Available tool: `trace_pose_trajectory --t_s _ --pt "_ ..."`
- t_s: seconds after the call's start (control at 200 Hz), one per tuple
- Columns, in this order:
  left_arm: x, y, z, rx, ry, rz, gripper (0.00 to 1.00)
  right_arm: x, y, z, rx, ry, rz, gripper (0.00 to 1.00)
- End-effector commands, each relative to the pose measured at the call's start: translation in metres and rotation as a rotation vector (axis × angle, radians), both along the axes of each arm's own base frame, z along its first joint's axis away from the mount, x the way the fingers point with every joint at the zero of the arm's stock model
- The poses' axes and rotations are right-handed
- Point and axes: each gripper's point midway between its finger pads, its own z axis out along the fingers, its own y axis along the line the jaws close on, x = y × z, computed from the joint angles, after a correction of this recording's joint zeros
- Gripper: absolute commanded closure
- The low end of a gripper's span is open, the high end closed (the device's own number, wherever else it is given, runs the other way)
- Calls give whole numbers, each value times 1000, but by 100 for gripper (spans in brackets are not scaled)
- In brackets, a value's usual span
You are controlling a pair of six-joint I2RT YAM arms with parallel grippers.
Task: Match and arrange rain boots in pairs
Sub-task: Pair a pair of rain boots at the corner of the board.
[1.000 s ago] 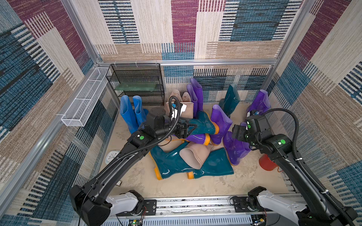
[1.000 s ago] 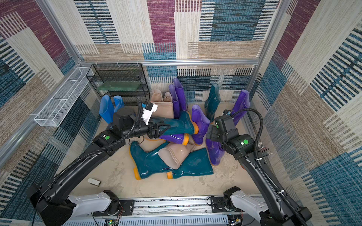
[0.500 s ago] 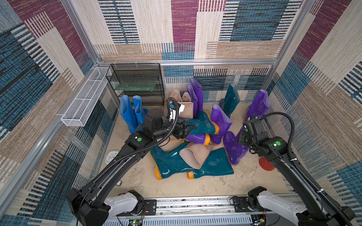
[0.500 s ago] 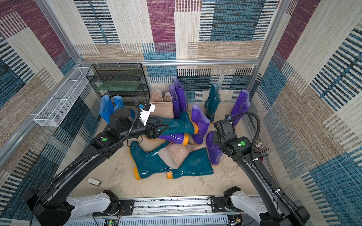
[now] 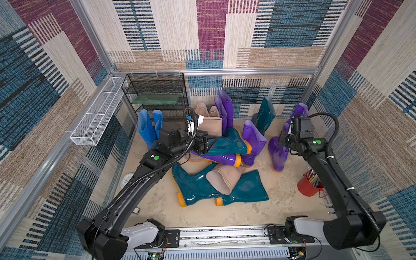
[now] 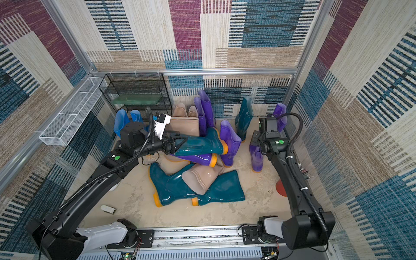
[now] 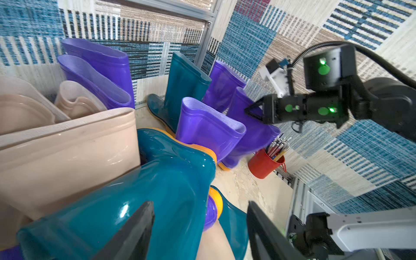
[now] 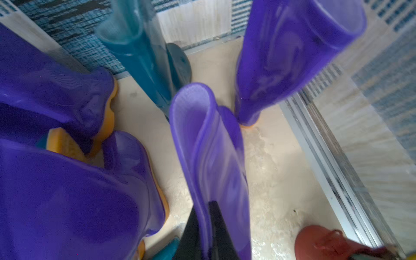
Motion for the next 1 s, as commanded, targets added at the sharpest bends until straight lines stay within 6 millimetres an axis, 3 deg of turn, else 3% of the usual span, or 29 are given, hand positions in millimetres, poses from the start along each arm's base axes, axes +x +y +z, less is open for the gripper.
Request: trace_pose_trajectory --t_s 0.0,0.135,0.596,0.801,0.997 --pt "1 -3 8 -33 -21 -18 33 28 4 31 3 -120 38 100" --pt "4 -3 4 -23 -18 -17 33 40 -17 39 0 -161 -31 100" --pt "8 -2 -3 4 -29 -5 33 117 -29 53 7 -164 -38 100" --pt "10 -2 -6 15 -25 -1 33 119 -34 51 24 -123 -73 100" --pt "12 -3 -9 17 -16 -3 33 136 -37 52 1 -191 -18 100"
